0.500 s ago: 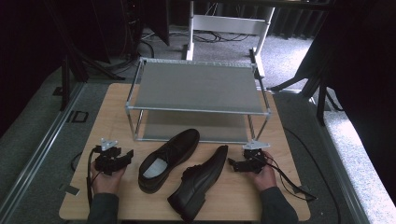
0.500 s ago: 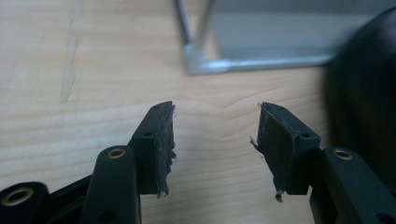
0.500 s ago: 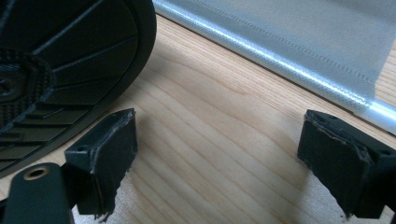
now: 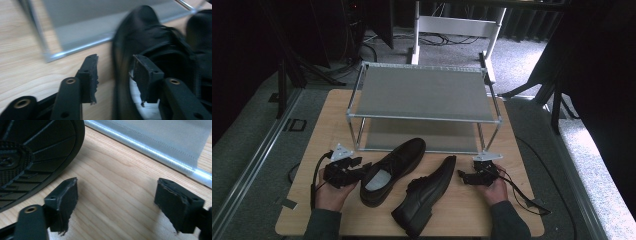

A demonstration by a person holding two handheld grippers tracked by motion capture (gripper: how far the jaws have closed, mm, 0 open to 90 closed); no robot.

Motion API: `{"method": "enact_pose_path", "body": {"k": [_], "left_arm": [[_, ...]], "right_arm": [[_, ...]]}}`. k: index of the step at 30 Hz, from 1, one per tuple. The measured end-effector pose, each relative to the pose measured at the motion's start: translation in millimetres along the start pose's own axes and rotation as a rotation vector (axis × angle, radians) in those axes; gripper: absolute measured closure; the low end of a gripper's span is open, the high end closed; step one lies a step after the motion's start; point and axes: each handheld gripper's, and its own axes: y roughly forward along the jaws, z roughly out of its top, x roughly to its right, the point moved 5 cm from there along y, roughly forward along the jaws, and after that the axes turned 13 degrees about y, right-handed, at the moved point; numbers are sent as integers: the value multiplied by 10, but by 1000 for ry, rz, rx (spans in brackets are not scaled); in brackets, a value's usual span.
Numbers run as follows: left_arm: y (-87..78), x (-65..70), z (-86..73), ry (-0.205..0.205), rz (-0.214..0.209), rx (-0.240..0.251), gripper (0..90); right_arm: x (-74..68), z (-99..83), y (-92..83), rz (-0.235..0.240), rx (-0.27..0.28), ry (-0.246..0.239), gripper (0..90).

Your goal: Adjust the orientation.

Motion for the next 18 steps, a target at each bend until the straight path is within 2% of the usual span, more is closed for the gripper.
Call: {"method": "enact_pose_path", "body": {"k": [1, 5, 6, 7, 9, 10, 11, 13, 15, 18], "left_arm": [[33, 47, 42, 13, -37, -9, 596], [143, 94, 67, 59, -42, -67, 655], [143, 94, 67, 59, -42, -67, 668], [191, 107, 62, 68, -43, -93, 668], [221, 92, 52, 75, -24, -103, 715], [243, 80, 40, 73, -32, -116, 725], [250, 68, 36, 61, -43, -107, 745], [252, 56, 27, 63, -36, -102, 792], [240, 71, 18, 64, -6, -90, 837], [216, 73, -17, 24, 15, -61, 855]], "right_arm": [[1, -2, -4, -1, -1, -1, 200], [-3, -7, -10, -1, -3, -4, 203], [-3, -7, -10, -1, -3, -4, 203], [-5, -8, -11, -1, -3, -3, 203], [-10, -14, -16, 0, -5, -3, 203], [-11, -14, -17, 0, -4, -4, 203], [-10, -14, -16, 0, -4, -5, 203], [-14, -14, -19, 1, -6, -2, 212], [-15, -15, -22, 2, -7, -4, 219], [-13, -14, -24, 3, -8, -9, 224]]}}
